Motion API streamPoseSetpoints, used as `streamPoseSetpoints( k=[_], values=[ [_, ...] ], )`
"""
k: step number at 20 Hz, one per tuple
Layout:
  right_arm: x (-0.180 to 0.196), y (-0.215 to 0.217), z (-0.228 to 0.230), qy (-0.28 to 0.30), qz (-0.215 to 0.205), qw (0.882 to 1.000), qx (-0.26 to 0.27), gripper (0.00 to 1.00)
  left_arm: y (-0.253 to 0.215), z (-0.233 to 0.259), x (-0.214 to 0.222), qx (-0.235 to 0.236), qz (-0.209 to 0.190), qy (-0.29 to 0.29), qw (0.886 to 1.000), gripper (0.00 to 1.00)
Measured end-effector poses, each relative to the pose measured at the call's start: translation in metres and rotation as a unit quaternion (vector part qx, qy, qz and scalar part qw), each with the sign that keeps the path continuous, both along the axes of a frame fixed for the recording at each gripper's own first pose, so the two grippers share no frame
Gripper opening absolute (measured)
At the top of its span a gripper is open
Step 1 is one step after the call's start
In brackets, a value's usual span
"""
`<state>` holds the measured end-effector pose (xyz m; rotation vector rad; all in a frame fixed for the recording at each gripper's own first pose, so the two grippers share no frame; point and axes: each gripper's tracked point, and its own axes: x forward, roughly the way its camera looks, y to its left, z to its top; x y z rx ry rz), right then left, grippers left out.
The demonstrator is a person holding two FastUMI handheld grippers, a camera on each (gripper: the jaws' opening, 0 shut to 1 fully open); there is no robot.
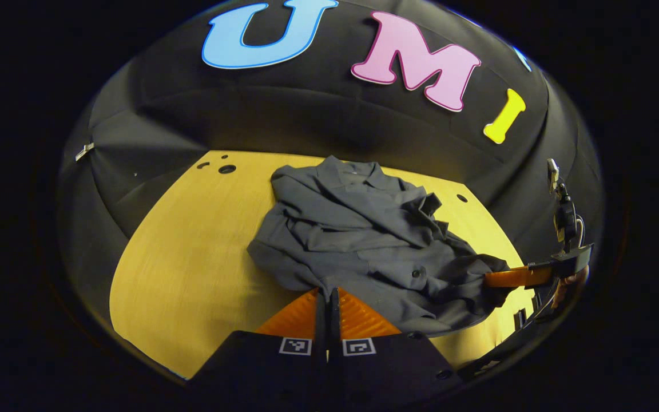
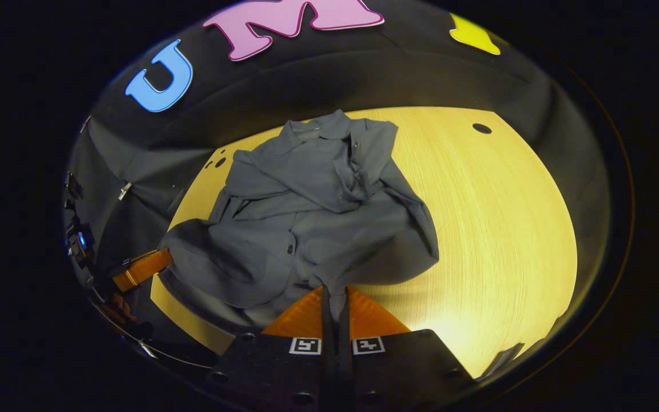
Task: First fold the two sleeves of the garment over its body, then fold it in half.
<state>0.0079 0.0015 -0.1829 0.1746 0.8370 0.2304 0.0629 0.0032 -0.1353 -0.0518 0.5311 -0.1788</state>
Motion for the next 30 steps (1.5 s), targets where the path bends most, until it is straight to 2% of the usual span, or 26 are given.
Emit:
streamPoseSetpoints(
  k=[10,13,14,15,22,27,30],
  values=[
    [0.078,-0.004,0.051,-0.078,-0.015,0.997,0.003,0.05,0.006,0.054,0.052,-0.050,0.033,-0.039,0.997,0.05],
    [0.105,-0.002,0.069,-0.100,-0.018,0.995,0.007,0.05,0.009,0.068,0.074,-0.044,0.041,-0.054,0.997,0.05],
    [0.114,-0.002,0.074,-0.107,-0.018,0.994,0.008,0.05,0.011,0.072,0.081,-0.044,0.041,-0.059,0.996,0.09],
    [0.123,-0.002,0.078,-0.113,-0.017,0.993,0.007,0.05,0.010,0.076,0.087,-0.046,0.041,-0.064,0.996,0.05],
    [0.188,0.001,0.092,-0.144,-0.013,0.990,0.002,0.05,0.008,0.102,0.153,-0.061,0.047,-0.090,0.993,0.05],
    [0.240,0.001,0.096,-0.168,-0.015,0.986,0.001,0.05,0.008,0.102,0.207,-0.053,0.046,-0.105,0.992,0.05],
    [0.270,0.004,0.094,-0.177,-0.021,0.984,0.007,0.05,0.010,0.105,0.242,-0.070,0.056,-0.115,0.989,0.05]
  ],
)
